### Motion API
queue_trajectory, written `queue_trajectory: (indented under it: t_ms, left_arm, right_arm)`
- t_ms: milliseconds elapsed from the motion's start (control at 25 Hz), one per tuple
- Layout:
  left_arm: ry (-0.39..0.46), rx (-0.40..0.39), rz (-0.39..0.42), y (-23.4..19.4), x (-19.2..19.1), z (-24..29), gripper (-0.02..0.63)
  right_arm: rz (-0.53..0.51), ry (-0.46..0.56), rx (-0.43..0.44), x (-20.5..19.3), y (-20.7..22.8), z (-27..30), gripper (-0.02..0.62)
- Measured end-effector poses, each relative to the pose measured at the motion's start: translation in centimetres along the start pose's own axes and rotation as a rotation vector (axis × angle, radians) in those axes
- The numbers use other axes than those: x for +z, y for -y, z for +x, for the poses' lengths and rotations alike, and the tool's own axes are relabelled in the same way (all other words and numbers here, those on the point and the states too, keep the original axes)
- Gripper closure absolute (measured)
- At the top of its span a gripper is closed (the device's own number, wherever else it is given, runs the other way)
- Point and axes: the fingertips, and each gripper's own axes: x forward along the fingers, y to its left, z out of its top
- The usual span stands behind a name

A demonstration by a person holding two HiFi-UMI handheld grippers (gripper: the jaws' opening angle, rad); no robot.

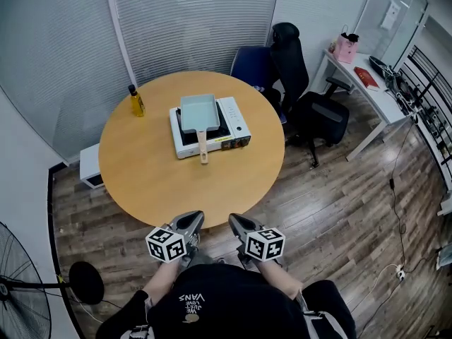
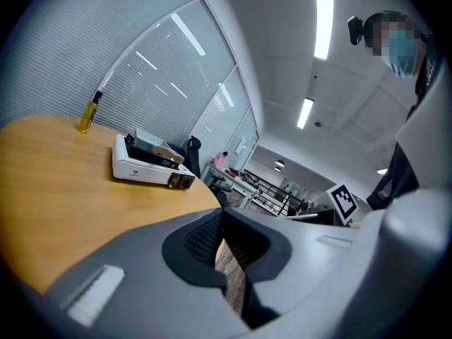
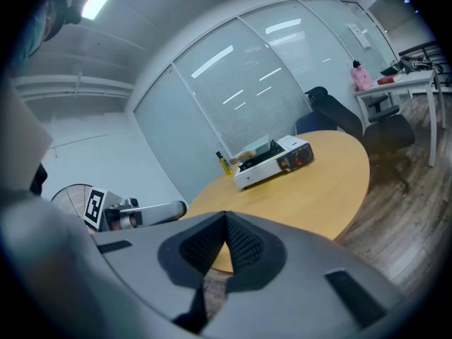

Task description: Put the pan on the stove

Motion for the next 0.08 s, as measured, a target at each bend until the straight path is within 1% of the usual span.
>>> queue_trajectory:
  t_ms: [80]
  left_arm:
    - [0.002, 0.005, -0.001, -0.14, 0.13, 0.13, 0.595]
  right_arm:
    - [0.001, 0.003, 0.0, 0.19, 0.11, 0.08, 0.583]
